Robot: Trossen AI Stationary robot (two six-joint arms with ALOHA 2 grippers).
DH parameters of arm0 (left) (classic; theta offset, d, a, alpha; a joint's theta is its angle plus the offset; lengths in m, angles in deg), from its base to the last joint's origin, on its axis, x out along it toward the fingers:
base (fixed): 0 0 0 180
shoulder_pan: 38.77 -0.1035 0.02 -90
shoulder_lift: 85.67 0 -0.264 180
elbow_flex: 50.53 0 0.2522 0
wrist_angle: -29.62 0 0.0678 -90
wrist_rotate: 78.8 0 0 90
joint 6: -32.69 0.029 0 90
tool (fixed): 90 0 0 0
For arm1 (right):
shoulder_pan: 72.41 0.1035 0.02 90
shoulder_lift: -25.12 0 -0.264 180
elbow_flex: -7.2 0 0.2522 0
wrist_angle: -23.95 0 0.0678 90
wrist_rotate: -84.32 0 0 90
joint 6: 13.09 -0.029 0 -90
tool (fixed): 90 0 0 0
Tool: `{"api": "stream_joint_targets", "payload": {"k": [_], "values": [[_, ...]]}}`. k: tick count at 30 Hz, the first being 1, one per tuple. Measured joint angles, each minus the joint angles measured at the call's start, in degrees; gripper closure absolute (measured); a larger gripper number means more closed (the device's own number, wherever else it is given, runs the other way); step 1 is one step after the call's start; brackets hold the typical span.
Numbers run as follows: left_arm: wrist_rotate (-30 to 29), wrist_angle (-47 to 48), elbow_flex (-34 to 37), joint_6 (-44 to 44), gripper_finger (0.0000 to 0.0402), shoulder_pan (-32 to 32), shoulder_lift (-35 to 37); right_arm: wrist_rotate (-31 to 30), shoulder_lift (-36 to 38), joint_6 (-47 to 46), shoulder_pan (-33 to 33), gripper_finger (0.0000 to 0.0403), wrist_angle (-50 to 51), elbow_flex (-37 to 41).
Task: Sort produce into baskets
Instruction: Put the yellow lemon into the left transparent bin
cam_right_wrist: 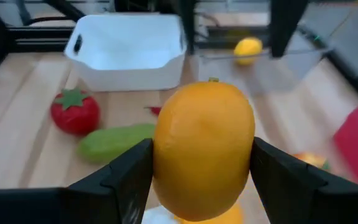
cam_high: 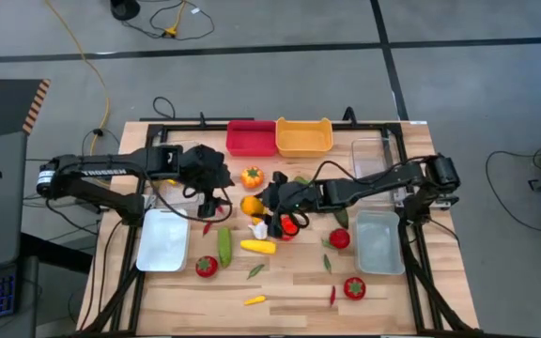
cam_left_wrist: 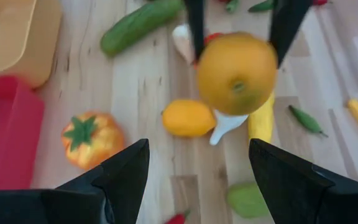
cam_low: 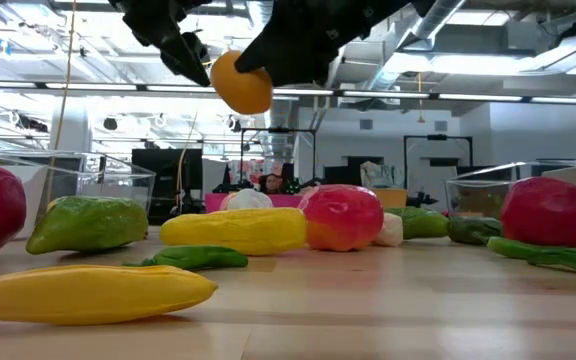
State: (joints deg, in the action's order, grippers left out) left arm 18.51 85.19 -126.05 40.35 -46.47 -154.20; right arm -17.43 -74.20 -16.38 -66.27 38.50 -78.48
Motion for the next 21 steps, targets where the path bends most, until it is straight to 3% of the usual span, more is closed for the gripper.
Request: {"api": "stream_joint_targets", "payload": {"k": [4, 10, 21], "values": [[-0.6, -2.5, 0.0, -0.7, 0.0138, 1.5, 0.0, -4.0, 0.0, 2.9, -0.3, 0.0128, -1.0, 0.0], [-4.4, -6.7, 0.0, -2.4, 0.0138, 2.3, 0.0, -4.3, 0.0, 3.8, -0.3, 0.0128, -3.5, 0.0], [-4.6, -8.5, 0.0, -3.9, 0.0138, 2.3, 0.0, -6.7, 0.0, 6.5, -0.3, 0.0128, -8.7, 0.0]]}}
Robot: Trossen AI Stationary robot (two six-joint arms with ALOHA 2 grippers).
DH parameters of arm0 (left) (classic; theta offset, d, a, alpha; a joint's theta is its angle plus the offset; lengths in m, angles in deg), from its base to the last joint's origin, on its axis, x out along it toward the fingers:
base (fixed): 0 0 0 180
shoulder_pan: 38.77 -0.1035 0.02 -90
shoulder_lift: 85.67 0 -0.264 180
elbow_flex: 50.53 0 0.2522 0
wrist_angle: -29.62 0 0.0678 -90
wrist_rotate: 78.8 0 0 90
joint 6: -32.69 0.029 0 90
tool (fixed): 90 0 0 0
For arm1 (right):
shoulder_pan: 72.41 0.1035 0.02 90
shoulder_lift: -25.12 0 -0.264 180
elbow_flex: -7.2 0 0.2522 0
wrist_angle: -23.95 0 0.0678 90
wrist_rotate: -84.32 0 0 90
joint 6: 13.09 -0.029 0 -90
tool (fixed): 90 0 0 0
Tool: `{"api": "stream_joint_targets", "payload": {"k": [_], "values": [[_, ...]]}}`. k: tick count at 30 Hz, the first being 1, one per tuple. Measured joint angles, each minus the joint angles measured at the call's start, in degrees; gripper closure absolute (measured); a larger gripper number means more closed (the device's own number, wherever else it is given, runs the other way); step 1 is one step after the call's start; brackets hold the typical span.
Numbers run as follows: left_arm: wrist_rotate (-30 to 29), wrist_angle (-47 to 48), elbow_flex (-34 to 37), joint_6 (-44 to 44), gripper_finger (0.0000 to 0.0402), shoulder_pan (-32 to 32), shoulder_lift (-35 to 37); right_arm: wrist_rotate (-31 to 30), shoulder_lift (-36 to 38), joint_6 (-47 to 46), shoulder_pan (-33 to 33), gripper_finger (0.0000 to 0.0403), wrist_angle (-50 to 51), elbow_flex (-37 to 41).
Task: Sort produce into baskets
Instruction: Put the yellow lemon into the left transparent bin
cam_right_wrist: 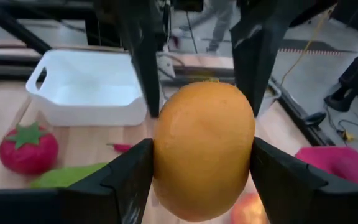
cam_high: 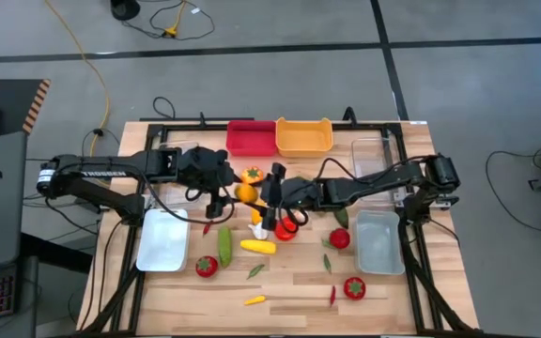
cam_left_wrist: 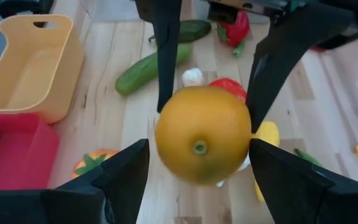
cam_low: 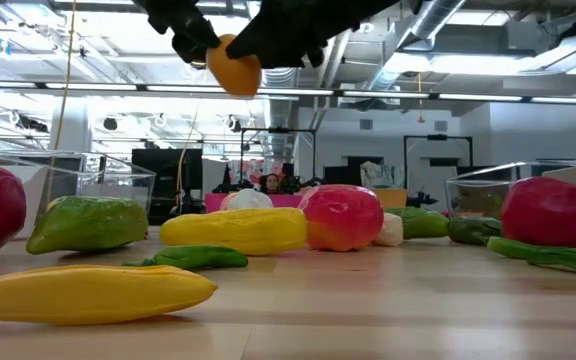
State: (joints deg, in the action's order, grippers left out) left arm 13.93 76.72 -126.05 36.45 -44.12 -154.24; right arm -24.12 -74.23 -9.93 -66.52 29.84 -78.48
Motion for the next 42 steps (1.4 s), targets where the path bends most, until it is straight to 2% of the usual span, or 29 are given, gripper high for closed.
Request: {"api": "stream_joint_targets", "payload": {"k": [9, 20, 42], "values": [[-0.2, -1.2, 0.0, 0.0, 0.0142, 0.0, 0.0, -0.1, 0.0, 1.8, 0.0, 0.0128, -2.1, 0.0], [-0.5, -1.1, 0.0, 0.0, 0.0198, 0.0, 0.0, 0.0, 0.0, 1.8, 0.0, 0.0127, -2.1, 0.0], [-0.6, -1.1, 0.0, -0.1, 0.0198, 0.0, 0.0, 0.2, 0.0, 1.8, 0.0, 0.0125, -1.9, 0.0]]}}
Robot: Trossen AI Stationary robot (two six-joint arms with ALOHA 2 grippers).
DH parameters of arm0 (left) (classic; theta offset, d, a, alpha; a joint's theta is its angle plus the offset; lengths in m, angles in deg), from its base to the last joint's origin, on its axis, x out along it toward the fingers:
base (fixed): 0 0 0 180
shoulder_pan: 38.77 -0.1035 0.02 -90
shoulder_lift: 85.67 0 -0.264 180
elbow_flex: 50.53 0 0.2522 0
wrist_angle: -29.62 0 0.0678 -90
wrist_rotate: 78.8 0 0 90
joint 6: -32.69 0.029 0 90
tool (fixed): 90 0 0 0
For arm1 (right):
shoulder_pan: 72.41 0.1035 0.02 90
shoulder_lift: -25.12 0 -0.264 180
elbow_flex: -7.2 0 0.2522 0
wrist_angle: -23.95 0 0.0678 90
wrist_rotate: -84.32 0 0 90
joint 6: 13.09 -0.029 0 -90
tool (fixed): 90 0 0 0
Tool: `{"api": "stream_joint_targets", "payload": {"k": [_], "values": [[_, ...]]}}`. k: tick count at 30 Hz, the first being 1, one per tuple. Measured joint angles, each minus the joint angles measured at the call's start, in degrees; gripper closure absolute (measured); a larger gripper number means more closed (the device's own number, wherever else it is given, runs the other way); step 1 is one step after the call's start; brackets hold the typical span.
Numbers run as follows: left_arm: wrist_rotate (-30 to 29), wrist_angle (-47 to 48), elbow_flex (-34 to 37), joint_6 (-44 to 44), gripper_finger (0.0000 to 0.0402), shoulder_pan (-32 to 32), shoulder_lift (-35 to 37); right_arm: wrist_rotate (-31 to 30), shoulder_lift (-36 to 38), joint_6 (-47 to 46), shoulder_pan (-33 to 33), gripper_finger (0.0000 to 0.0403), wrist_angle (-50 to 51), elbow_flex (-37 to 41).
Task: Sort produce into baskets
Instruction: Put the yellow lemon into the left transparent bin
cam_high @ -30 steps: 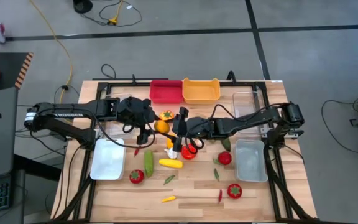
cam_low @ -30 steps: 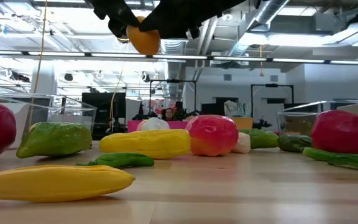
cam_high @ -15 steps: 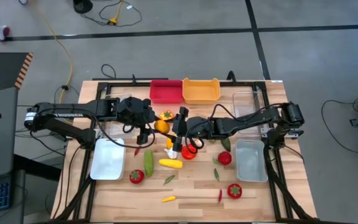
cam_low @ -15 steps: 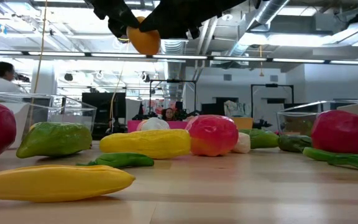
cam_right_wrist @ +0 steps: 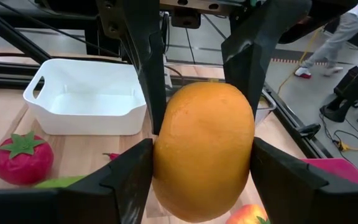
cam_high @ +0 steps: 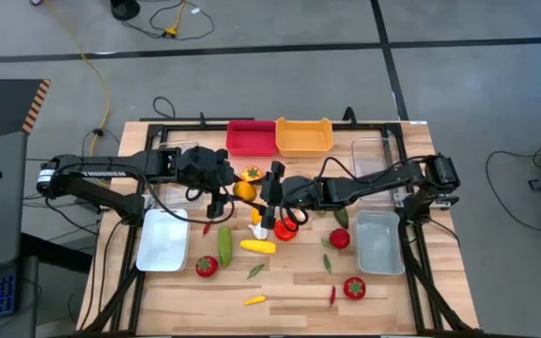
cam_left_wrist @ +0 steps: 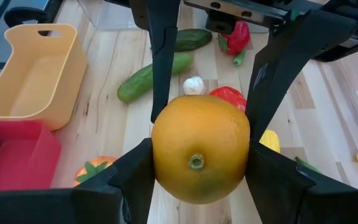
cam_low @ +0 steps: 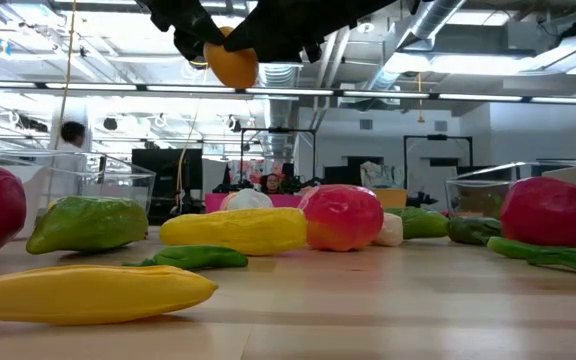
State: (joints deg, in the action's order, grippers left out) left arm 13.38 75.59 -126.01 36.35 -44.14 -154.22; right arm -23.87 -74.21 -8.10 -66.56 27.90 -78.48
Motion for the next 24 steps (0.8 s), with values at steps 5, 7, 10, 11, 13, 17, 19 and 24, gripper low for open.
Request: {"api": "stream_joint_targets", "payload": {"k": [5, 7, 10, 11, 13, 17, 19, 24], "values": [[0.0, 0.0, 0.0, 0.0, 0.0198, 0.0, 0.0, 0.2, 0.0, 0.0, 0.0, 0.0095, 0.3, 0.0], [0.0, 0.0, 0.0, 0.0, 0.0198, 0.0, 0.0, 0.3, 0.0, 0.0, 0.0, 0.0073, 0.4, 0.0], [-0.3, 0.0, 0.0, -1.0, 0.0198, 0.0, 0.0, 0.4, 0.0, 0.0, 0.0, 0.0039, 0.5, 0.0], [-0.4, 0.1, 0.0, -1.1, 0.0198, -0.1, 0.0, 0.4, 0.0, 0.0, 0.0, 0.0029, 0.6, 0.0], [-1.3, 0.6, 0.0, -1.2, 0.0198, 0.0, 0.0, 0.4, 0.0, 0.2, 0.0, 0.0015, 0.9, 0.0], [-4.4, 3.9, 0.0, -1.4, 0.0198, -0.5, 0.7, 0.4, 0.8, 0.2, 0.0, 0.0004, 3.5, 0.0], [-5.2, 5.6, 0.0, -1.5, 0.0198, -1.1, 1.3, 0.4, 1.4, 0.2, -0.2, 0.0005, 5.4, -0.1], [-8.2, 13.5, 0.0, -3.6, 0.0198, -3.5, 3.5, 0.1, 3.0, 0.0, -0.4, 0.0006, 12.6, 0.0]]}}
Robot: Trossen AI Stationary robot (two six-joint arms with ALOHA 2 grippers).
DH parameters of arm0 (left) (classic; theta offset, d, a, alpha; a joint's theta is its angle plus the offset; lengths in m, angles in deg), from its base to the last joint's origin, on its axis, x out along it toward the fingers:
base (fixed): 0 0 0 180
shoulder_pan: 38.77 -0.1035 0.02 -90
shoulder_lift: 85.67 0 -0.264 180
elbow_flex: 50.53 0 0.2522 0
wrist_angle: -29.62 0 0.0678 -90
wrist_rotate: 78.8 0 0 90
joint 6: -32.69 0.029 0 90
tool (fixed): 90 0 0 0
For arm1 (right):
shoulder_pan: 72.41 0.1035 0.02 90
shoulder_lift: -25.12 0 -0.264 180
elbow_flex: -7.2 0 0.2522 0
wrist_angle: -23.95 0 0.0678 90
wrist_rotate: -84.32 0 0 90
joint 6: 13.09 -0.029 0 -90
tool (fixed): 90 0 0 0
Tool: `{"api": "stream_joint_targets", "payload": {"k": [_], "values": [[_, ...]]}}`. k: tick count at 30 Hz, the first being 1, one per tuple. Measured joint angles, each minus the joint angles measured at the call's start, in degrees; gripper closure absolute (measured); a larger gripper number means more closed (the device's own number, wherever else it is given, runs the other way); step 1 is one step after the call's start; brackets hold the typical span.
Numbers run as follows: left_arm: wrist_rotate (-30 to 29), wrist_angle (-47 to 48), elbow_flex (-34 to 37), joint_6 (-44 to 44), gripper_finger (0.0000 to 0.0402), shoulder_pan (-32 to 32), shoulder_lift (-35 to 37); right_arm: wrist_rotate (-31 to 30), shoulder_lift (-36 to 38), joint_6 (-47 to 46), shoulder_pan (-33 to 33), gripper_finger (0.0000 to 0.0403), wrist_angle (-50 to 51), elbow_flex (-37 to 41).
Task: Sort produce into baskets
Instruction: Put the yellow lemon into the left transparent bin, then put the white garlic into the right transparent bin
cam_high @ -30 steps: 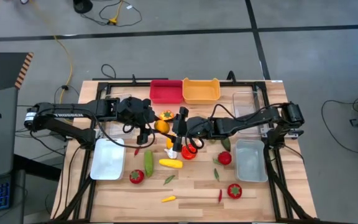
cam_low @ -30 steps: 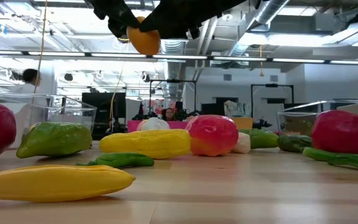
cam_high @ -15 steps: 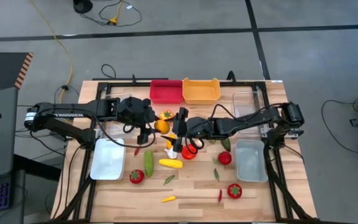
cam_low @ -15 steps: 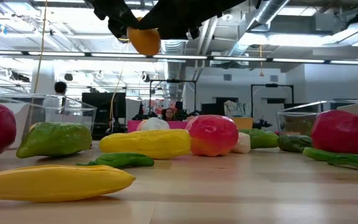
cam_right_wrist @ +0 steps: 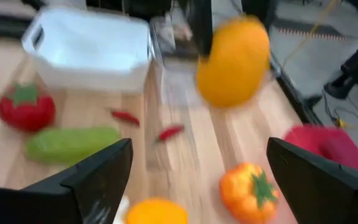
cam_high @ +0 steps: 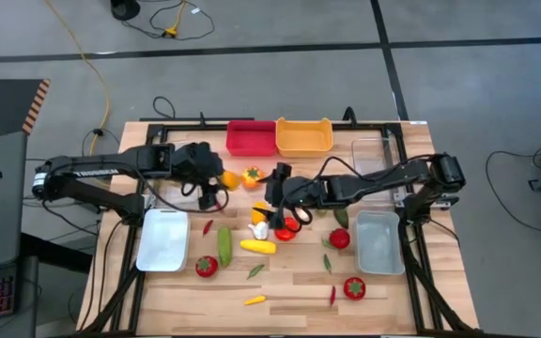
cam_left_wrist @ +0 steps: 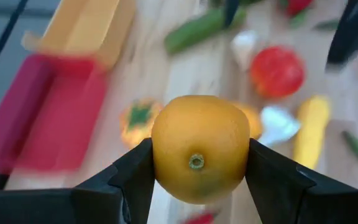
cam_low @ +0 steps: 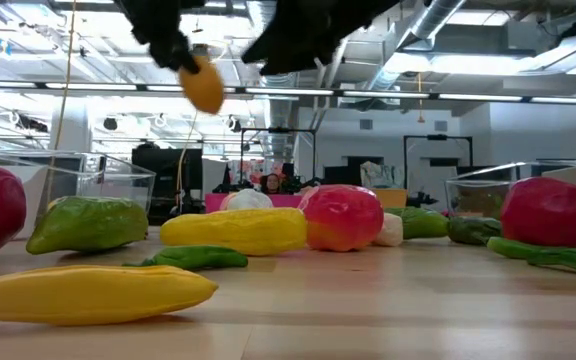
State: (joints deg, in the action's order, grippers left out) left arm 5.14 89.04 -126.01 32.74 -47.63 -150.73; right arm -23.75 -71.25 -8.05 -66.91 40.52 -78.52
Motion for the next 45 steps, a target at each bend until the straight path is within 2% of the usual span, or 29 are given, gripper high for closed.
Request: {"api": "stream_joint_targets", "payload": {"k": [12, 19, 31, 41, 45], "values": [[-12.7, 26.9, 0.0, -9.5, 0.0198, -6.8, 4.6, 0.0, 1.2, -2.2, -0.1, 0.0007, 10.8, 0.0], [-14.2, 36.3, 0.0, -12.4, 0.0198, -9.6, 4.3, 0.0, 1.2, -2.2, 0.1, 0.0007, 12.4, 0.0], [-14.3, 37.6, 0.0, -9.5, 0.0195, -11.5, 3.9, 0.0, 1.3, -2.1, 1.1, 0.0007, 15.4, 0.0], [-14.3, 37.3, 0.0, -10.3, 0.0135, -11.5, 3.9, 0.1, 4.2, -2.6, 3.5, 0.0007, 25.8, 0.0], [-14.3, 37.3, 0.0, -10.6, 0.0127, -11.5, 3.9, 0.1, 4.3, -5.3, 3.1, 0.0007, 31.5, 0.0]]}}
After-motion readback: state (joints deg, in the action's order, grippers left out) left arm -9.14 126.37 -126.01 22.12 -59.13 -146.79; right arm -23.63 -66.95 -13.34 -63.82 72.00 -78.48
